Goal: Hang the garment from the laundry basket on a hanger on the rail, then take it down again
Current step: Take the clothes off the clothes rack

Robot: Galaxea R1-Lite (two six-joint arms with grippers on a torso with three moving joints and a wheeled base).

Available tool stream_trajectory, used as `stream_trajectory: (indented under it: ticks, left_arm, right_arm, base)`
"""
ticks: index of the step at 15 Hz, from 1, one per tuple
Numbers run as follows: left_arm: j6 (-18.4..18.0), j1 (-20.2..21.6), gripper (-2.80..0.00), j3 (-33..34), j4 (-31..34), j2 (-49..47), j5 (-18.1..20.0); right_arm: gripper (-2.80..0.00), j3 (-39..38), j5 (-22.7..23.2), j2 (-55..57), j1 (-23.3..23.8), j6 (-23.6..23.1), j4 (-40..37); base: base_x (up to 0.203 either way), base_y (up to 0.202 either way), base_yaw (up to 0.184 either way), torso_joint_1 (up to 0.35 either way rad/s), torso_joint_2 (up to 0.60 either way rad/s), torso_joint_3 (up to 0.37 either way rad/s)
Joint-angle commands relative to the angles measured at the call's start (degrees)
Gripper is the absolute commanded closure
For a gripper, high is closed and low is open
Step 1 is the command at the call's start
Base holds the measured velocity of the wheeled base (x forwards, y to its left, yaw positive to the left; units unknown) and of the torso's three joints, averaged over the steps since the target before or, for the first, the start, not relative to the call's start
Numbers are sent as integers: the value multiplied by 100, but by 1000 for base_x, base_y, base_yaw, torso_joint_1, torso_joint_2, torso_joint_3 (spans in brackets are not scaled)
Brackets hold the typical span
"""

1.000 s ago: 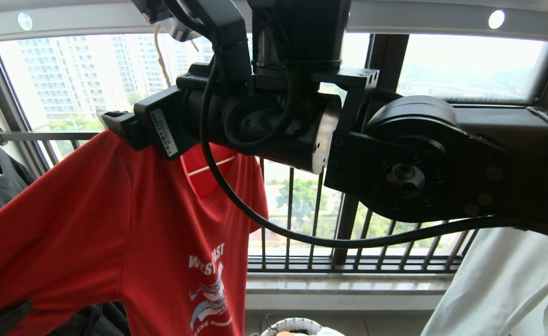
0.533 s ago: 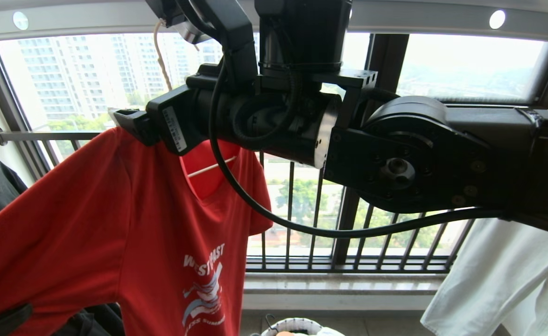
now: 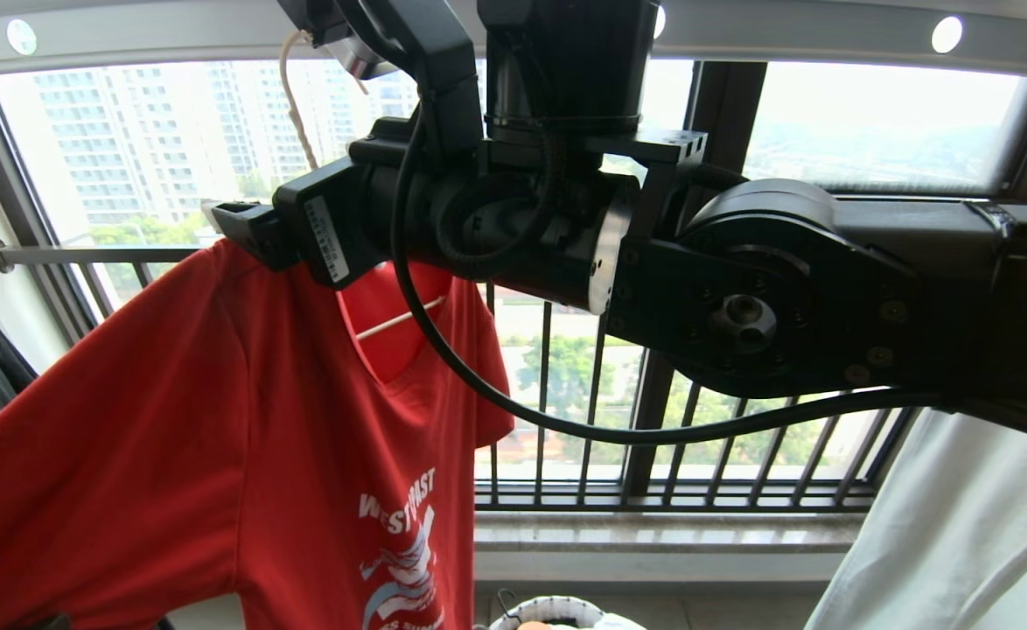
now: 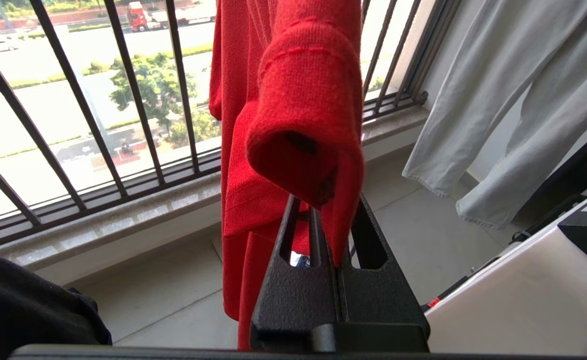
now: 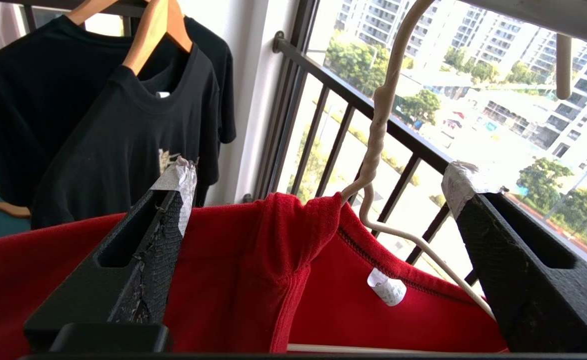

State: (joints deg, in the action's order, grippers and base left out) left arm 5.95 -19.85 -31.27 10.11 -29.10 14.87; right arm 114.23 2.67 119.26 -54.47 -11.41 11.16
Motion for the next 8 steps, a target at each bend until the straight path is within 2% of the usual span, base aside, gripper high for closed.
stream_trajectory:
  ticks: [1, 2, 8]
  left_arm:
    - [3, -2, 0, 68, 0, 36, -2]
    - [3, -2, 0, 68, 0, 45, 3]
    - [-15, -2, 0, 68, 0, 80, 7]
  right_arm:
    - [-280, 3, 5, 1, -2, -10, 9]
    - [0, 3, 15, 11, -2, -10, 9]
    - [0, 12, 197, 45, -29, -12, 9]
  base:
    - [0, 0, 0, 0, 0, 0]
    - [0, 0, 0, 0, 0, 0]
    - [0, 0, 0, 0, 0, 0]
